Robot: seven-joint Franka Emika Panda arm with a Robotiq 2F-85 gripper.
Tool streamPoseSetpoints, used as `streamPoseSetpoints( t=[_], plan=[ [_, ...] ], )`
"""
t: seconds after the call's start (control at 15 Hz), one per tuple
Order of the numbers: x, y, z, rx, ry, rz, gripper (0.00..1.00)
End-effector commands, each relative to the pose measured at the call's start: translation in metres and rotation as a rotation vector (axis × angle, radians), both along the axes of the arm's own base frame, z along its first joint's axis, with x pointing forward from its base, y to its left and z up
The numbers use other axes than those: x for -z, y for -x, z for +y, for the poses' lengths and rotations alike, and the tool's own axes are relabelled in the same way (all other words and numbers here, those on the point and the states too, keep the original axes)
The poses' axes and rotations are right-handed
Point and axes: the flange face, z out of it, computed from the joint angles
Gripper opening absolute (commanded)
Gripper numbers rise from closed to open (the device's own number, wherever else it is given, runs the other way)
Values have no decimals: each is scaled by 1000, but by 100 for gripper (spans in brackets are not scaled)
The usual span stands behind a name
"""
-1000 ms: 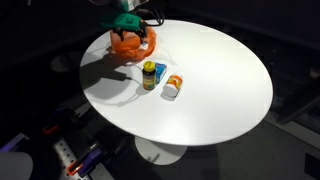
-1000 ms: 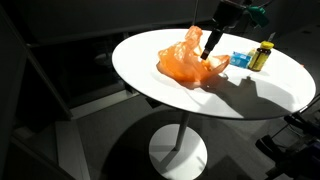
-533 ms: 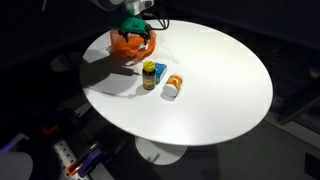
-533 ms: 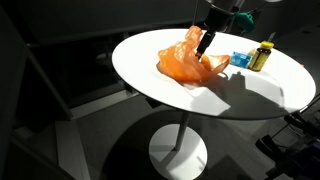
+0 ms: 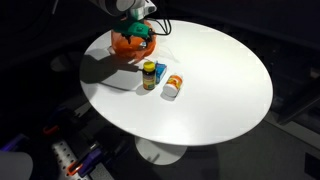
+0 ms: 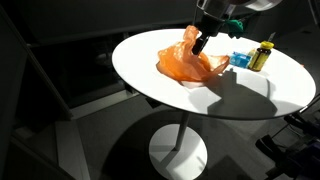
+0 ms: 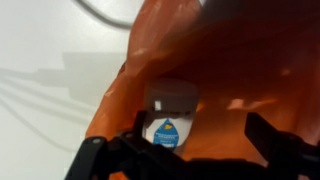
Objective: Remove the roll on stick from the plastic bag and put it on the table
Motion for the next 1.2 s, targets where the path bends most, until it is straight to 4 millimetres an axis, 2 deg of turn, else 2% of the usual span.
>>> streamPoseSetpoints(
  t=[0.0, 0.27, 0.33, 0.4, 0.8, 1.13],
  plan=[
    [4, -13, -1, -9, -6, -5, 100],
    [11, -17, -3, -2, -6, -1, 100],
    [11, -18, -3, 0, -7, -2, 75],
    [10, -19, -3, 2, -8, -4, 74],
    [-4, -22, -7, 25, -12, -15, 26],
    [-18, -21, -6, 38, -27, 11, 25]
  ],
)
